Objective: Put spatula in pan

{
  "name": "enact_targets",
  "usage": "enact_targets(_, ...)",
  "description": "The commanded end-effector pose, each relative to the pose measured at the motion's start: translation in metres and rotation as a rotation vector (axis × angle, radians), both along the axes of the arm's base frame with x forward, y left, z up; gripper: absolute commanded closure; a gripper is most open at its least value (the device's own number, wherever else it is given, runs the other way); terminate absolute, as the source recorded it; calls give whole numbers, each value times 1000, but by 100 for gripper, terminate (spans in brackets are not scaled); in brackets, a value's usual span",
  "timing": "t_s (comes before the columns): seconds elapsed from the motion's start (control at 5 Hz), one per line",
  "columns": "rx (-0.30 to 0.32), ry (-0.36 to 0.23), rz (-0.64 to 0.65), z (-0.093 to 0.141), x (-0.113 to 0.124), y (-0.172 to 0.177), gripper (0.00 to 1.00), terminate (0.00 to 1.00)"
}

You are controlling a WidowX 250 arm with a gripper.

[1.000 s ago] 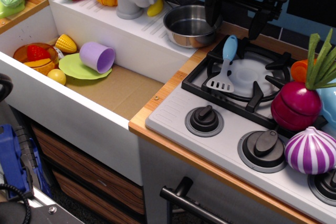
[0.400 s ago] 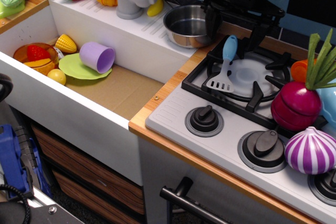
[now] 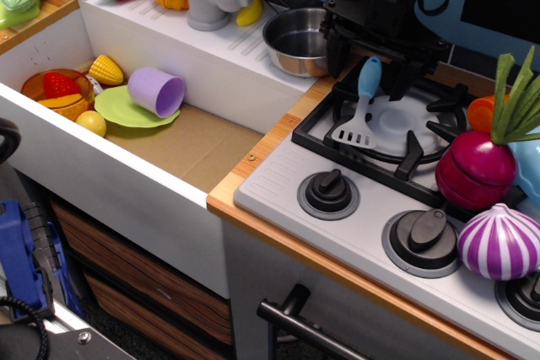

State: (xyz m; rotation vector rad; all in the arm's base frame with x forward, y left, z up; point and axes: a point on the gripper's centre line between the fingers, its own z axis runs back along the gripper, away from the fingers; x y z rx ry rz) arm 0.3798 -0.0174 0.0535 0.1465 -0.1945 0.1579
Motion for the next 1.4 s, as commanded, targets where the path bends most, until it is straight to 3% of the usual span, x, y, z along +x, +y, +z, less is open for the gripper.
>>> enact_targets(0.0, -1, -46, 9, 7, 6, 6, 0, 0)
enact_targets(0.2, 5, -50, 10, 1, 6, 8, 100, 0)
enact_targets(0.8, -6, 11, -7, 30, 17, 18, 100, 0)
enact_targets(1.2, -1, 64, -28, 47, 17, 51, 100, 0)
